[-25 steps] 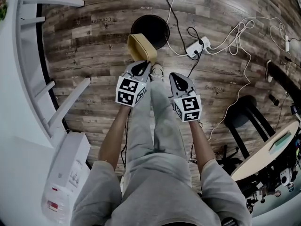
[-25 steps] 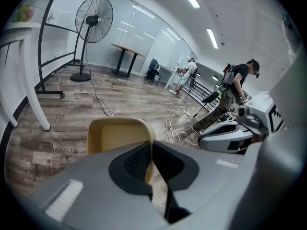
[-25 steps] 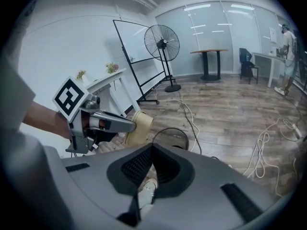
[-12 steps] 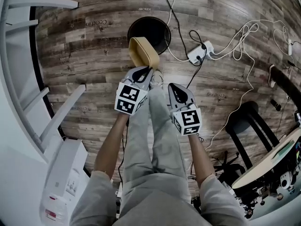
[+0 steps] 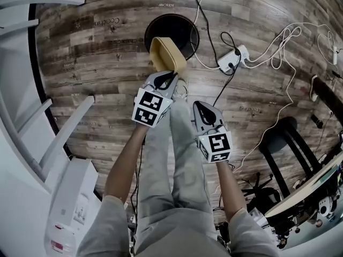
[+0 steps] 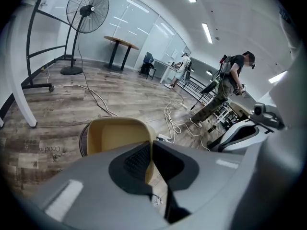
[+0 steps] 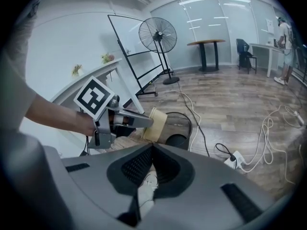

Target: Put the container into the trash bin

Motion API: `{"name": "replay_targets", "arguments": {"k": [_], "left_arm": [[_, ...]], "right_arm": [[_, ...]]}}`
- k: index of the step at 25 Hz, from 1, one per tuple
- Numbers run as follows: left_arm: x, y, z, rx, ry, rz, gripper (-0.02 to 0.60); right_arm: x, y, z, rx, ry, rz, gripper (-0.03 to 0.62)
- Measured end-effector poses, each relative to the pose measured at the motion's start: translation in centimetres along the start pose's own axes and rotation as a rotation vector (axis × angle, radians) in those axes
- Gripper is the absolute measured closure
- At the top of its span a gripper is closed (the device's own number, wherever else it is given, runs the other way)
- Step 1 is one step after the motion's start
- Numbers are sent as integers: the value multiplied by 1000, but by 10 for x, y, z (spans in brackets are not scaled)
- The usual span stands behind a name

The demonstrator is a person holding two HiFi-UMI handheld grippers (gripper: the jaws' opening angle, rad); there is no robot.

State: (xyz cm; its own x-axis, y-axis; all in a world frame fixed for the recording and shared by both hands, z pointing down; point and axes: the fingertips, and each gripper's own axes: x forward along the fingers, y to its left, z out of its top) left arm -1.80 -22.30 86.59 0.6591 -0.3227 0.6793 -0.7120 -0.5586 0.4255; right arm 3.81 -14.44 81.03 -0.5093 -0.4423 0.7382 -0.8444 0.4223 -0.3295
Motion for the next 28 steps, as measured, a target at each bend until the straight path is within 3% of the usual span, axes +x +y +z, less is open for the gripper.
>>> {"name": "replay_targets", "arguments": {"k": [18, 28], "left_arm": [[72, 30, -16, 10, 89, -8, 554], [98, 57, -31, -60, 159, 25, 552]], "right_arm": [[9, -14, -26, 44, 17, -4, 580], [9, -22, -28, 65, 20, -20, 580]]}}
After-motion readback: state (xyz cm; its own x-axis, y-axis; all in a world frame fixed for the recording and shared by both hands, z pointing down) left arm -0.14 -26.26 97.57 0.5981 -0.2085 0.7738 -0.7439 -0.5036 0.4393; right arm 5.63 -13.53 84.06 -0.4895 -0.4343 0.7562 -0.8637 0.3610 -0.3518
